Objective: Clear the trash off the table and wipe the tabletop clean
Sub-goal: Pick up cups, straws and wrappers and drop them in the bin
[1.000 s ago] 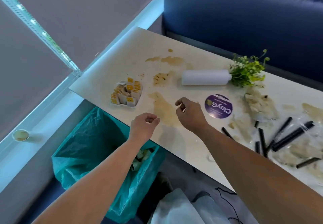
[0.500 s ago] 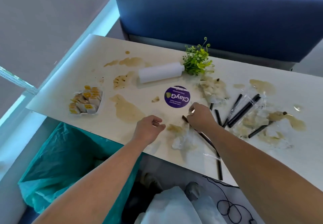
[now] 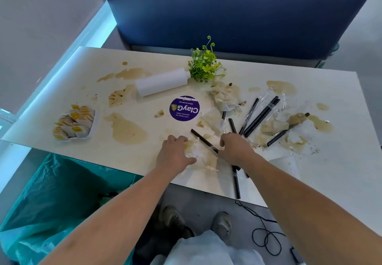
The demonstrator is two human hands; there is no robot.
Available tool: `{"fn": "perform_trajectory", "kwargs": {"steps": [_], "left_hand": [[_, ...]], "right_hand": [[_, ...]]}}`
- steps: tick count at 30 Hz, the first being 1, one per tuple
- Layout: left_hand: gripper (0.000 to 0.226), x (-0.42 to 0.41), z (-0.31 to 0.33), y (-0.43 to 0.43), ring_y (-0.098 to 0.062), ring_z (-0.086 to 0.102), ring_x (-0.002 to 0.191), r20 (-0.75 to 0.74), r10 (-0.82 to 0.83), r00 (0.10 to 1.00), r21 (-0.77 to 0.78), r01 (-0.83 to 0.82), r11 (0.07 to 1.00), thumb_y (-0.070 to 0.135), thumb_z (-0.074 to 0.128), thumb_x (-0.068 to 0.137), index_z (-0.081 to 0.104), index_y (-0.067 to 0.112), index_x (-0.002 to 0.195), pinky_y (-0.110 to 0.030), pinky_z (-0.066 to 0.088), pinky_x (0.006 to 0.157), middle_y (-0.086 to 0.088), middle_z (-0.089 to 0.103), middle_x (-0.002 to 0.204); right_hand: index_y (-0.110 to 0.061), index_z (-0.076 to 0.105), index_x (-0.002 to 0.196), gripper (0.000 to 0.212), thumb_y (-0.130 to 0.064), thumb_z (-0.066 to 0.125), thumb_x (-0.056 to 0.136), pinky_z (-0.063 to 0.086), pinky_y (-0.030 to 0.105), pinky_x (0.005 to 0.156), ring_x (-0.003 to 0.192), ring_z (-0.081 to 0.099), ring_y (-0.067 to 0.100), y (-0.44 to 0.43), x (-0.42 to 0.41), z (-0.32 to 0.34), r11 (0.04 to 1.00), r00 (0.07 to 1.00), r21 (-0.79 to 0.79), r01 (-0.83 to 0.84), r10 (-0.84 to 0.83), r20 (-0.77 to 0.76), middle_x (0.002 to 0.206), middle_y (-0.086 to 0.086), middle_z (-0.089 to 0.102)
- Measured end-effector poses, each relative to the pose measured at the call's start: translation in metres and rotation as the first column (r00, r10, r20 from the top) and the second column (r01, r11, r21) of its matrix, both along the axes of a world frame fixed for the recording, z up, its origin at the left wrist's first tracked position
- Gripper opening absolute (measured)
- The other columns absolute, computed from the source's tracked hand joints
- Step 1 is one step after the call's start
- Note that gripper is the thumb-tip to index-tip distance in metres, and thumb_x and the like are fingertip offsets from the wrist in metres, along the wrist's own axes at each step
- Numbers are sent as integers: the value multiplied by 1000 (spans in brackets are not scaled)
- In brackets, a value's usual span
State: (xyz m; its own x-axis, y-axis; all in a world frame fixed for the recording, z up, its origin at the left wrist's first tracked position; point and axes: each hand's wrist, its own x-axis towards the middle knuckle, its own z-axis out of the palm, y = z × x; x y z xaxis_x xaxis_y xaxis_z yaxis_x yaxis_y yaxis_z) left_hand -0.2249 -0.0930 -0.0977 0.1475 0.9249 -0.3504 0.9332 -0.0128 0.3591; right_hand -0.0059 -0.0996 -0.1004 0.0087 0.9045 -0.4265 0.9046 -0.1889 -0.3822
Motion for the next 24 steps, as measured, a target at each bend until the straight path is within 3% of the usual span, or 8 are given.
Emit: {"fn": "perform_trajectory", "kwargs": {"steps": [4, 12, 19, 24], "left_hand": [[60, 3, -7, 0, -22, 50, 119, -27, -24, 999, 25, 25, 999, 39, 78, 85, 52, 26, 138, -35, 49, 95, -2, 52, 129], [38, -1, -17, 1, -21, 61, 100, -17, -51, 999, 52, 52, 997, 29, 73, 90, 64, 22, 126, -33, 52, 84, 0, 65, 109], [15, -4, -21, 8, -13, 59, 80, -9, -9, 1000, 101, 10, 995, 27, 70, 93, 77, 21, 104, -25, 40, 66, 4, 72, 94], [13, -6, -20, 12, -16, 61, 90, -27, -40, 999, 149, 44, 988, 25, 66, 96, 77, 19, 98, -25, 43, 70, 3, 59, 97]], "right_hand": [[-13, 57, 108, 20, -19, 64, 91, 51, 35, 73, 89, 57, 25, -7, 1, -6, 1000, 999, 16, -15, 14, 36, 106, 6, 53], [-15, 54, 113, 21, -16, 59, 92, 51, 37, 73, 91, 56, 29, -11, 2, -11, 993, 994, 65, -104, 101, 39, 105, 6, 53], [-14, 60, 105, 14, -17, 57, 92, 55, 37, 70, 85, 59, 27, -5, -4, -8, 992, 994, 83, -97, 92, 61, 96, 6, 58], [-14, 62, 103, 15, -18, 57, 89, 53, 35, 68, 83, 58, 25, -2, -6, -3, 985, 997, 151, -77, 71, 44, 90, 3, 57]]}}
